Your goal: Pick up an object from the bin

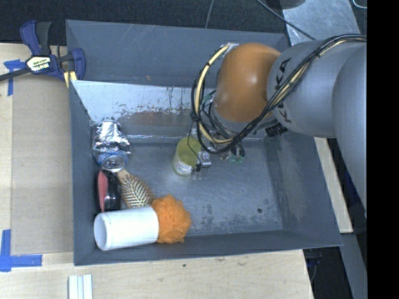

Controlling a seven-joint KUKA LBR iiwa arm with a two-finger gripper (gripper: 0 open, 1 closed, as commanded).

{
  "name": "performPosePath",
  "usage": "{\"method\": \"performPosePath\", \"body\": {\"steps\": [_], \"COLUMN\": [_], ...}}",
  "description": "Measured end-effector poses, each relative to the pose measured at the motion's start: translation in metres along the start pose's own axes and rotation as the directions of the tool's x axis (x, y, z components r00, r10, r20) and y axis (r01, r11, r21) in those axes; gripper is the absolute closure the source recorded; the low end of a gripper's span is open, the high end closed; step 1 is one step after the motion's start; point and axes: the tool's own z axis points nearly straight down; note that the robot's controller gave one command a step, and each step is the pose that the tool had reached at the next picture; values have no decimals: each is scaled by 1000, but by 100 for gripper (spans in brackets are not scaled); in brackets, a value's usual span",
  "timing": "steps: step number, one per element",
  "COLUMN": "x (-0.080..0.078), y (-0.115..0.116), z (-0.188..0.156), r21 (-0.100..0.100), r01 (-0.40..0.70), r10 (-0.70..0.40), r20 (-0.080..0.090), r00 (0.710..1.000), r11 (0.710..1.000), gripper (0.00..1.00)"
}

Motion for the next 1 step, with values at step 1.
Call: {"method": "performPosePath", "body": {"steps": [1], "x": [-6], "y": [2], "z": [-214], "r21": [0], "r01": [46], "r10": [-46], "r20": [14], "r00": [999], "r11": [999], "gripper": [100]}}
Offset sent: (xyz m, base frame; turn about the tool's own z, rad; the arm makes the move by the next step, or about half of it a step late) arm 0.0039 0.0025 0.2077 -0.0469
